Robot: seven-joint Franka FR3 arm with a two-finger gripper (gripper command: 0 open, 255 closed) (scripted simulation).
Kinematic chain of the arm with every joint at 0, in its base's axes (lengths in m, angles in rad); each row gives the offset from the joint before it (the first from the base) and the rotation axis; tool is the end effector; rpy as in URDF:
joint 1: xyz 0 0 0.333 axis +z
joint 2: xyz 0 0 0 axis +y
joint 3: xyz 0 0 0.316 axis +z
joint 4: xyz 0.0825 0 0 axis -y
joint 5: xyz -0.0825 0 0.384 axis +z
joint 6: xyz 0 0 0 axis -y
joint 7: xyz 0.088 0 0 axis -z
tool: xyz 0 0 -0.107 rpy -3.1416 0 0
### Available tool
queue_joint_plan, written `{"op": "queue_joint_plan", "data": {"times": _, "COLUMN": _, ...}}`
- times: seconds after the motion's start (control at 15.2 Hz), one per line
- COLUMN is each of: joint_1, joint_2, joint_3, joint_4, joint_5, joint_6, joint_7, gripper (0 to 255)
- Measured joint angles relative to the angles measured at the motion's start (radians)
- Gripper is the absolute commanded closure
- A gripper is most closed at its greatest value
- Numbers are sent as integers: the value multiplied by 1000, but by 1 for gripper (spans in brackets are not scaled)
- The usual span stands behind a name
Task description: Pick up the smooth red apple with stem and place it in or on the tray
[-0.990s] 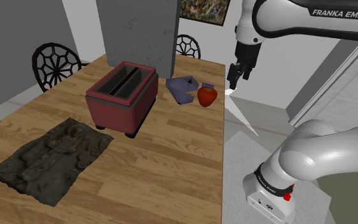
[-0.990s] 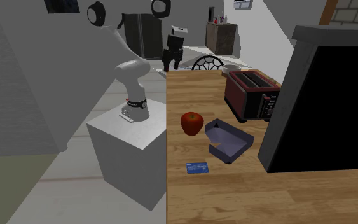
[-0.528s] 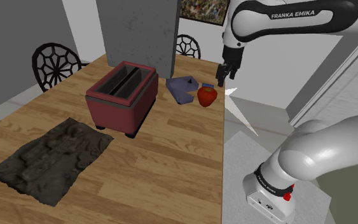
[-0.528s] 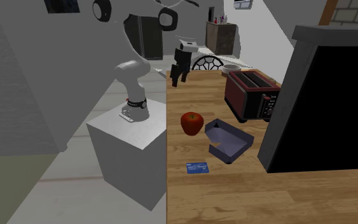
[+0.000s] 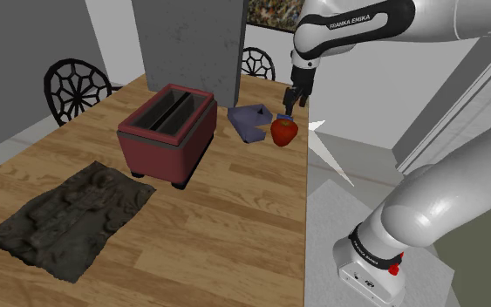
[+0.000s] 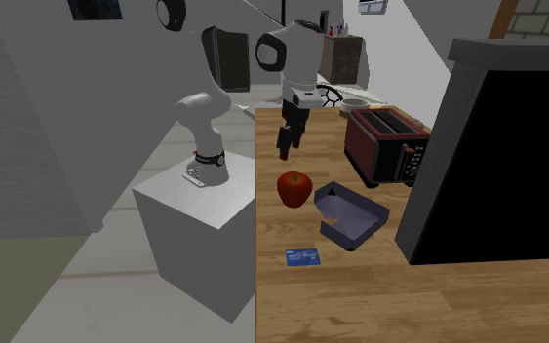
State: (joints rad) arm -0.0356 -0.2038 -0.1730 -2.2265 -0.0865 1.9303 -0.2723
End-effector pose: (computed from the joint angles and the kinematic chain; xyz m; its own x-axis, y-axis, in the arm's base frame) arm 0.4645 -0.1069 0.4496 0.9894 0.1016 -0.1033 0.1038 -0.9945 0.0157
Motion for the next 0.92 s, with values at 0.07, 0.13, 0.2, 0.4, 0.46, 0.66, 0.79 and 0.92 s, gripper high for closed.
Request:
{"op": "queue_joint_plan", "data": {"times": 0.07, "joint_1": 0, "joint_2": 42, "joint_3": -7, "joint_4": 27, "joint_5": 13, "joint_6": 15, "joint_7": -18, "gripper": 0}}
{"op": "queue_joint_plan", "data": {"times": 0.13, "joint_1": -1, "joint_2": 55, "joint_3": -11, "joint_4": 27, "joint_5": 17, "joint_6": 28, "joint_7": -27, "gripper": 0}}
{"op": "queue_joint_plan", "data": {"times": 0.2, "joint_1": -2, "joint_2": 74, "joint_3": -15, "joint_4": 27, "joint_5": 21, "joint_6": 46, "joint_7": -34, "gripper": 0}}
{"op": "queue_joint_plan", "data": {"times": 0.4, "joint_1": -4, "joint_2": 96, "joint_3": -18, "joint_4": 9, "joint_5": 25, "joint_6": 86, "joint_7": -40, "gripper": 0}}
{"op": "queue_joint_plan", "data": {"times": 0.46, "joint_1": -5, "joint_2": 104, "joint_3": -20, "joint_4": 3, "joint_5": 26, "joint_6": 100, "joint_7": -43, "gripper": 0}}
{"op": "queue_joint_plan", "data": {"times": 0.66, "joint_1": -5, "joint_2": 110, "joint_3": -20, "joint_4": -24, "joint_5": 26, "joint_6": 133, "joint_7": -42, "gripper": 0}}
{"op": "queue_joint_plan", "data": {"times": 0.79, "joint_1": -5, "joint_2": 113, "joint_3": -20, "joint_4": -25, "joint_5": 27, "joint_6": 137, "joint_7": -42, "gripper": 0}}
{"op": "queue_joint_plan", "data": {"times": 0.92, "joint_1": -5, "joint_2": 113, "joint_3": -20, "joint_4": -26, "joint_5": 27, "joint_6": 138, "joint_7": -42, "gripper": 0}}
